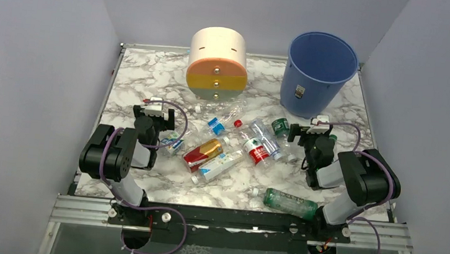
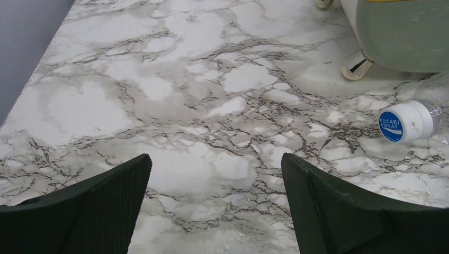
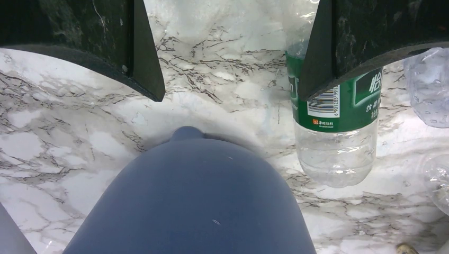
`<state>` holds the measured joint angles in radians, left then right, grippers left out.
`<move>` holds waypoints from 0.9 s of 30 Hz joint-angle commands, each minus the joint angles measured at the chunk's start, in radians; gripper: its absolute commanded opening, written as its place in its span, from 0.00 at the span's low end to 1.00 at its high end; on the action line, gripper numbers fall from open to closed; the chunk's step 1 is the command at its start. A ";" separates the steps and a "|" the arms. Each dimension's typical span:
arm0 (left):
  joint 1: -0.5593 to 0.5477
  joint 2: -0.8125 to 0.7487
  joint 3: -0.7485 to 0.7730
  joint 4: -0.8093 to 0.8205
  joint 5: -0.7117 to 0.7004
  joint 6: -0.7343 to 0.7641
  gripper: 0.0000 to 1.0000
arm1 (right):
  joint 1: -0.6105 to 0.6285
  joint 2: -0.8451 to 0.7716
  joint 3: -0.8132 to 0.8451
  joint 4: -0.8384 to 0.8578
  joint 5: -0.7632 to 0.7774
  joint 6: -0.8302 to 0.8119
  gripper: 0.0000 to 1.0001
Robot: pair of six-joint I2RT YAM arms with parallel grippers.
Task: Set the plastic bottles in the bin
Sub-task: Pick up the plastic bottle at the center of the board.
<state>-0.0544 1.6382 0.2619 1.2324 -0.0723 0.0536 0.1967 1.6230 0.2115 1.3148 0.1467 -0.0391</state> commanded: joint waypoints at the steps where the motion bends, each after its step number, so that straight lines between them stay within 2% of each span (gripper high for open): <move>1: -0.004 0.003 0.011 0.027 -0.015 0.008 0.99 | -0.003 0.002 0.015 0.020 -0.015 -0.006 0.99; 22: -0.004 0.003 0.011 0.027 -0.014 0.010 0.99 | -0.003 0.002 0.014 0.021 -0.014 -0.007 0.99; 27: -0.004 -0.001 0.005 0.036 -0.012 0.009 0.99 | -0.002 -0.007 -0.048 0.137 -0.061 -0.040 0.99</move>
<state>-0.0544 1.6382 0.2619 1.2327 -0.0723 0.0540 0.1967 1.6230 0.2077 1.3254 0.1432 -0.0437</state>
